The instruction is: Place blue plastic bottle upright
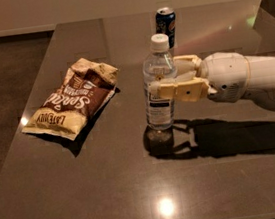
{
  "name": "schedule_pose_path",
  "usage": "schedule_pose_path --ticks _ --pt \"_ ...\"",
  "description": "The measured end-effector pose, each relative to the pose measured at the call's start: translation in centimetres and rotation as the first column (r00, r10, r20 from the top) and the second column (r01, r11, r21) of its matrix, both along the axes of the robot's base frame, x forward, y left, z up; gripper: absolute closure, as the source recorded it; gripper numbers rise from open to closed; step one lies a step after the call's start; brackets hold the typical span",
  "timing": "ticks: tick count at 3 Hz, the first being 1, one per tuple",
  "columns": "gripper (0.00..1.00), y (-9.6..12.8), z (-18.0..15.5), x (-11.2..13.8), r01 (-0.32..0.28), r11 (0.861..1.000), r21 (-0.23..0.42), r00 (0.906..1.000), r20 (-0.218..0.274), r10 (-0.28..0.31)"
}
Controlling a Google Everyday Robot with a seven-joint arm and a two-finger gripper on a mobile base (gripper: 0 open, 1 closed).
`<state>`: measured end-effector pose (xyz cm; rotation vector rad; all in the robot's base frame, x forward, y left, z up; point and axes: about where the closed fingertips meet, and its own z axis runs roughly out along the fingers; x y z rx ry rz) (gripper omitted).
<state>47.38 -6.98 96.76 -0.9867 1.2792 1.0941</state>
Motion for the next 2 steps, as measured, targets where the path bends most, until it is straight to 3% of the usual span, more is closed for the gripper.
schedule_pose_path --ticks 2 --pt "1.0 -0.29 -1.77 -0.13 0.0 0.997 0.073 0.9983 0.058 -0.004"
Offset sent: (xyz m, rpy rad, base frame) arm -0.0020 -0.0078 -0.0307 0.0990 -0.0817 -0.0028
